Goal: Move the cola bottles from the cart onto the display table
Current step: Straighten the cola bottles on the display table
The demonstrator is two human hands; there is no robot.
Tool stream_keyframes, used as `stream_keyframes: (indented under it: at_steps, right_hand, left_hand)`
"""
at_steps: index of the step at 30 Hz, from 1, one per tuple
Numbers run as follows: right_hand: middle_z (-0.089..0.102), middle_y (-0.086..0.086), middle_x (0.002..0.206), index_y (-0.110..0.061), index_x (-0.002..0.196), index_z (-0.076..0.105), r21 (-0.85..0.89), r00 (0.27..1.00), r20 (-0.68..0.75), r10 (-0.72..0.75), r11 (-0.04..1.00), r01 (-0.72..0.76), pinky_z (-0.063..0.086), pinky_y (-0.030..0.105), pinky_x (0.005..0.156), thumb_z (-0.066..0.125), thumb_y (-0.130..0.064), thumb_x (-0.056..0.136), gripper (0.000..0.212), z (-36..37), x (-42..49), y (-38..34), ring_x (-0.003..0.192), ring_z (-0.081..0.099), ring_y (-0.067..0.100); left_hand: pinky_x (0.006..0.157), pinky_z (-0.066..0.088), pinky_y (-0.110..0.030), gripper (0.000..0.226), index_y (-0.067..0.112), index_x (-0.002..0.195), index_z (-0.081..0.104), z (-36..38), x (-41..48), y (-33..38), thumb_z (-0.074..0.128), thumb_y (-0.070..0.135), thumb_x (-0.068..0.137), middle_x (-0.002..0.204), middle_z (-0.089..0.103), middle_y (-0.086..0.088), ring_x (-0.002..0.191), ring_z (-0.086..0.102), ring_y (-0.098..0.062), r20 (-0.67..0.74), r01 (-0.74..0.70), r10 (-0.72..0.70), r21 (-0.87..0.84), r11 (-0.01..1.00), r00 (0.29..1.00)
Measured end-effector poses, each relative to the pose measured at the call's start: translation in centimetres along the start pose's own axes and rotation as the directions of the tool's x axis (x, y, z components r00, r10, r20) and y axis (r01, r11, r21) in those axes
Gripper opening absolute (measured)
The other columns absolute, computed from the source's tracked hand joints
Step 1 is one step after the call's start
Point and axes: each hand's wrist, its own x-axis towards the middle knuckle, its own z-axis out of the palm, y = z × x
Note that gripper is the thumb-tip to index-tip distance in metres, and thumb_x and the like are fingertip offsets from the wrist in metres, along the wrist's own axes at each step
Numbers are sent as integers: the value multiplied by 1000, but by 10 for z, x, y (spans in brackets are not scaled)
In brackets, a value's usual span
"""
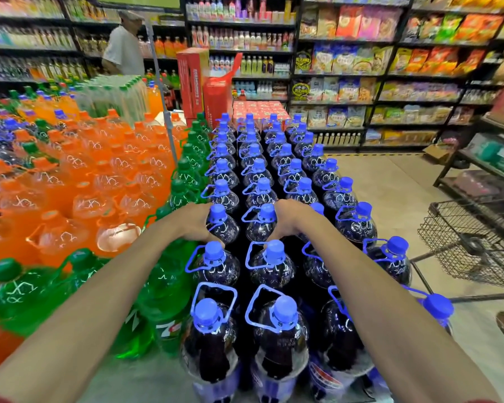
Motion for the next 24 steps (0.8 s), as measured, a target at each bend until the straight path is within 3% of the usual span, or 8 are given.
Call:
stream_keyframes:
  at_steps: [2,5,10,14,17,20,24]
  right_hand:
    - [42,3,76,-15,84,41,4,1000,10,7,1000,-7,40,33,60,86,-46,77,55,0,0,0,64,39,21]
    - [58,8,95,-8,103,53,-13,999,49,-2,1000,2,54,40,75,87,-44,75,57,-3,1,-1,80,54,27]
    - [50,3,86,-9,101,47,-31,999,35,23,999,-22,49,37,75,88,-43,75,59,-5,-1,-2,82,51,27]
    - [56,6,108,-9,112,50,-21,999,47,24,999,-23,53,43,93,87,-43,77,61,-2,1,-1,99,58,30]
    - [51,1,91,-14,97,48,-44,999,28,41,998,-39,53,39,84,85,-42,79,51,-2,-2,-3,89,54,28]
    - [52,3,90,-10,100,48,-117,999,0,47,992,-47,51,38,79,82,-39,83,48,-4,-10,-6,87,54,27]
    - [61,9,123,-8,126,54,-179,1000,-4,25,983,-25,53,43,94,84,-33,82,59,-10,-19,-6,110,61,31]
  left_hand:
    - [61,44,-28,55,17,107,51,0,0,1,83,50,77,75,49,1,65,45,-15,-1,-1,1,-14,1000,1000]
    - [97,52,-40,83,14,141,45,-1,1,-2,83,50,76,120,63,-6,106,61,-26,15,-40,40,-18,999,999]
    - [111,43,-45,94,17,149,39,-2,0,-5,84,52,75,144,54,-7,127,54,-31,25,-48,48,-3,999,999]
    - [107,46,-43,81,16,140,46,-3,0,-2,85,46,76,130,58,-5,116,56,-29,21,-57,56,1,998,998]
    - [94,51,-40,66,13,124,53,-5,-1,-1,85,44,76,101,59,2,98,57,-27,2,-80,80,13,997,997]
    - [93,51,-42,75,7,128,51,-14,-7,4,84,50,76,115,62,-8,104,60,-31,-28,-69,71,63,996,997]
    - [90,51,-39,74,11,136,49,-30,-13,12,77,54,82,116,60,-5,102,59,-25,-37,-79,85,132,988,996]
